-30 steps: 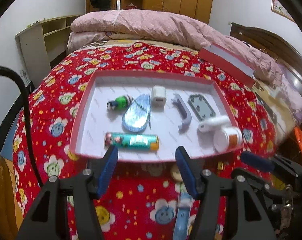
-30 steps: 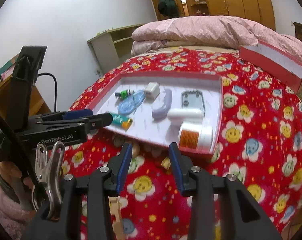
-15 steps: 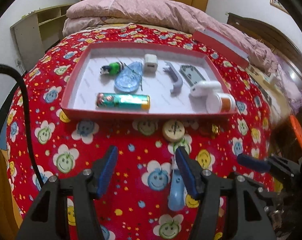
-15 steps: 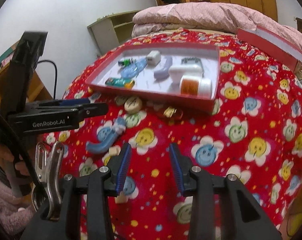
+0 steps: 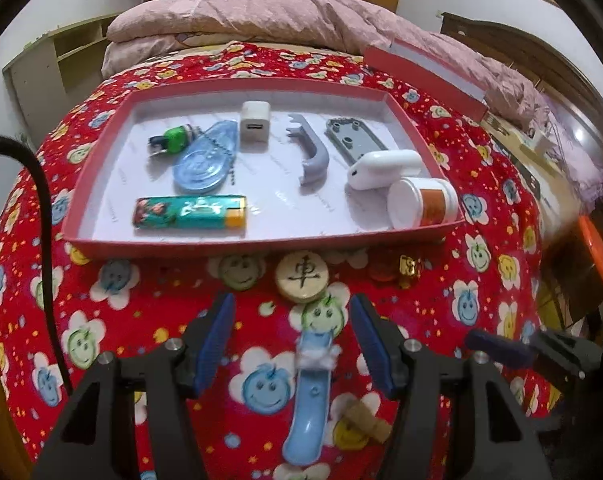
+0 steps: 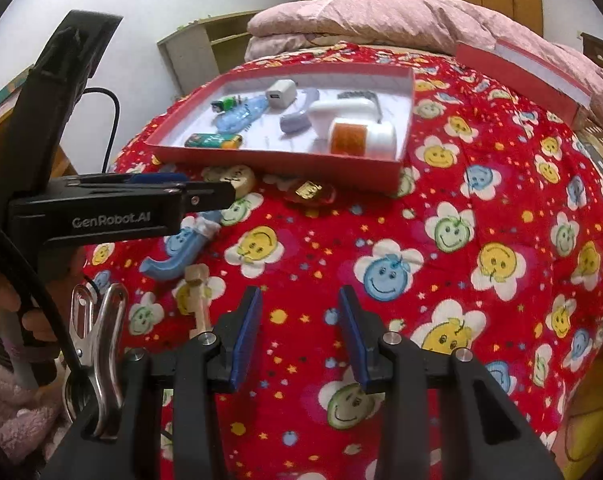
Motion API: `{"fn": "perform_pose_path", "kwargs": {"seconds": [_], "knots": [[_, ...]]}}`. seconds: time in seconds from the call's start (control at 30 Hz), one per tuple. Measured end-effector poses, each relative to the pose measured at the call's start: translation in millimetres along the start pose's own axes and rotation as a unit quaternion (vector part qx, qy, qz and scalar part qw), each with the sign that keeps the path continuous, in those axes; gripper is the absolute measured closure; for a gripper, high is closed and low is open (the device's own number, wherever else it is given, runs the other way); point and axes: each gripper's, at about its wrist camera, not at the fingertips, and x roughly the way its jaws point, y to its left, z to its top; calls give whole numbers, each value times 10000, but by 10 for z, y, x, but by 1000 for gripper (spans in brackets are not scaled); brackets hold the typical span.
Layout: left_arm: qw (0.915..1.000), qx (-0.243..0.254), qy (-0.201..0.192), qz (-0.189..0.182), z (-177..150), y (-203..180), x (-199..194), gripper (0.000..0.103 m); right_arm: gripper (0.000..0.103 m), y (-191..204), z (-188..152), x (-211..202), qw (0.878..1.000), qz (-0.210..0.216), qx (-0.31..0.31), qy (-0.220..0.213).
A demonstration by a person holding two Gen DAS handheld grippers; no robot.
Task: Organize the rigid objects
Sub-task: 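Withdraw both tools from the tray back toward the object pile, then grasp wooden chess piece with left tool while right tool approaches gold charm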
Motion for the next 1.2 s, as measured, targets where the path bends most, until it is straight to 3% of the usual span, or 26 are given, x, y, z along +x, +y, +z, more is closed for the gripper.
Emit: {"fn": "perform_pose_path", "kwargs": {"seconds": [0.3,0.4,0.53,0.73,1.03,1.2], "knots": [[9999,-15,-16,155,48,-63,178,46,62,-82,-46,44,9998,59,178,36],[9996,88,-60,258,63,-94,190,55,58,-81,-52,52,9998,107,192,-1],[9999,31,-31,97,86,-72,203,70,58,-49,-32,71,9998,60,180,4],[10000,66,-62,33,85,-17,141,70,57,-48,-4,78,9997,26,236,57],[9982,-384,-210,418,60,434,-148,70,57,-25,191,92,9991,-187,373,-46],[9967,-656,-166,441,-10,641,-189,70,50,46,387,191,9984,-343,440,-70]]}}
